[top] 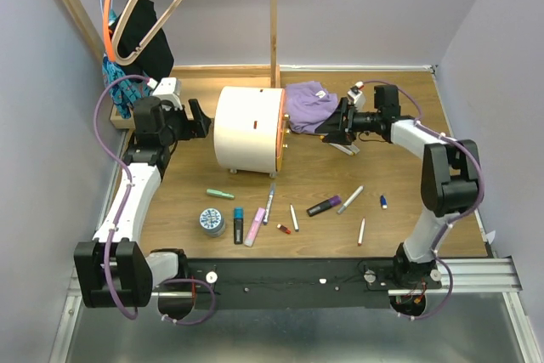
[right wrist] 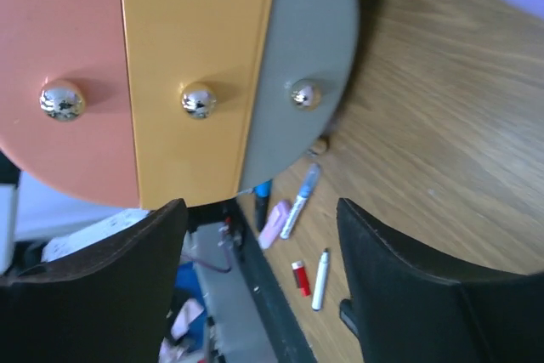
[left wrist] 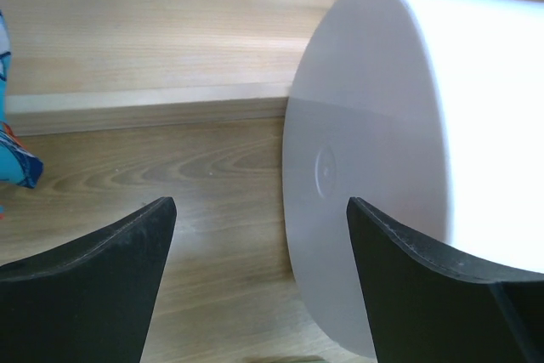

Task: Sort the stationery into containers
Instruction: Open the drawer in the storage box.

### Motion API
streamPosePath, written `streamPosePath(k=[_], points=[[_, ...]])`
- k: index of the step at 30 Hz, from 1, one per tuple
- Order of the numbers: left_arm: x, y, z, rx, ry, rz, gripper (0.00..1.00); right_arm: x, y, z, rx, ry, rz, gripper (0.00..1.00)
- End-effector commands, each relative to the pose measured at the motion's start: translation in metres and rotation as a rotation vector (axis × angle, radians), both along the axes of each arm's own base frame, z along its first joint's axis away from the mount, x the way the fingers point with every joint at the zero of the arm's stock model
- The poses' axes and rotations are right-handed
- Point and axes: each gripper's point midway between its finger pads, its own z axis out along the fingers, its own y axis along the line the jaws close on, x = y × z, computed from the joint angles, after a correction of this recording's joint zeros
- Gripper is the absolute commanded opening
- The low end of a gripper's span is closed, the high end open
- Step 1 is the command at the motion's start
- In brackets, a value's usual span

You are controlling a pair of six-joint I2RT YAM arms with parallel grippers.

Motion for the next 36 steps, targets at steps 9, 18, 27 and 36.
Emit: streamPosePath(k=[9,18,27,36], points=[[0.011,0.017,-0.006,0.021,0.078,0.030,0.77,0.028,0.043,-0.014,0.252,0.059,0.160,0.56],[0.007,0.018,-0.014,0.025,0.093,0.036,0.80,0.024,0.070,-0.049,0.223,0.157,0.184,0.55],[0.005,0.009,-0.020,0.002,0.089,-0.012,0.73,0.019,0.083,-0.075,0.194,0.227,0.180,0.55],[0.007,0.006,-0.024,0.005,0.086,-0.034,0.69,0.021,0.093,-0.080,0.197,0.235,0.205,0.50]])
